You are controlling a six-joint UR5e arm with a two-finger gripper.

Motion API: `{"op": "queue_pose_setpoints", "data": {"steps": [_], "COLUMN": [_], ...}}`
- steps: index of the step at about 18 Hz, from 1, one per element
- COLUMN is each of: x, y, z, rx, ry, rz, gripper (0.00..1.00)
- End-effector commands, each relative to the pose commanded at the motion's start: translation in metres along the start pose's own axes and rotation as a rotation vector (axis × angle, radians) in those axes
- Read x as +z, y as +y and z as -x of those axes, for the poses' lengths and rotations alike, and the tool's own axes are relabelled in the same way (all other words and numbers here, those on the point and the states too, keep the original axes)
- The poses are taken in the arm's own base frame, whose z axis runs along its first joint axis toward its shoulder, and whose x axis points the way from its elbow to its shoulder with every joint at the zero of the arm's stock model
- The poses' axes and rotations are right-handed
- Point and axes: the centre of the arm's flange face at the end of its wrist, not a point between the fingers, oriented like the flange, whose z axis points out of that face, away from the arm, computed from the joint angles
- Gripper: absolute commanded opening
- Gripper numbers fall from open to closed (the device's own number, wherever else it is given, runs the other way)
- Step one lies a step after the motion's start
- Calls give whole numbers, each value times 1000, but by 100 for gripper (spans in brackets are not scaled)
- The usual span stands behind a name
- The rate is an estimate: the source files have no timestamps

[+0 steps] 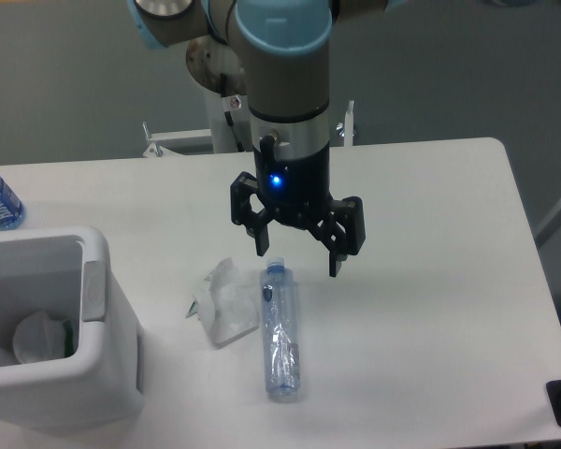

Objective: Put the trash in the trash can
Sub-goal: 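Move the open gripper down toward the crumpled plastic bag, then lower the gripper onto the plastic bag and close on it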

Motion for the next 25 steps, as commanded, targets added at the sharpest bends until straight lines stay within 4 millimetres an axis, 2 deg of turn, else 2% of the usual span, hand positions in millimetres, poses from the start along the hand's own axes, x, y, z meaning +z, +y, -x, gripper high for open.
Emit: {"op": "queue_pose_setpoints", "data": {"steps": [4,7,11,14,18,20,22,25], "x": [21,49,90,128,173,193,209,219], "y": [7,19,25,20,17,14,14,13], "z": [-14,-27,-63,-110,-142,-153,-153,-158], "rx": [7,13,19,65,42,28,26,25], "ry": [26,49,79,136,199,219,222,228], "rz": [15,36,50,81,89,113,119,129], "gripper": [100,100,100,100,100,100,100,100]}}
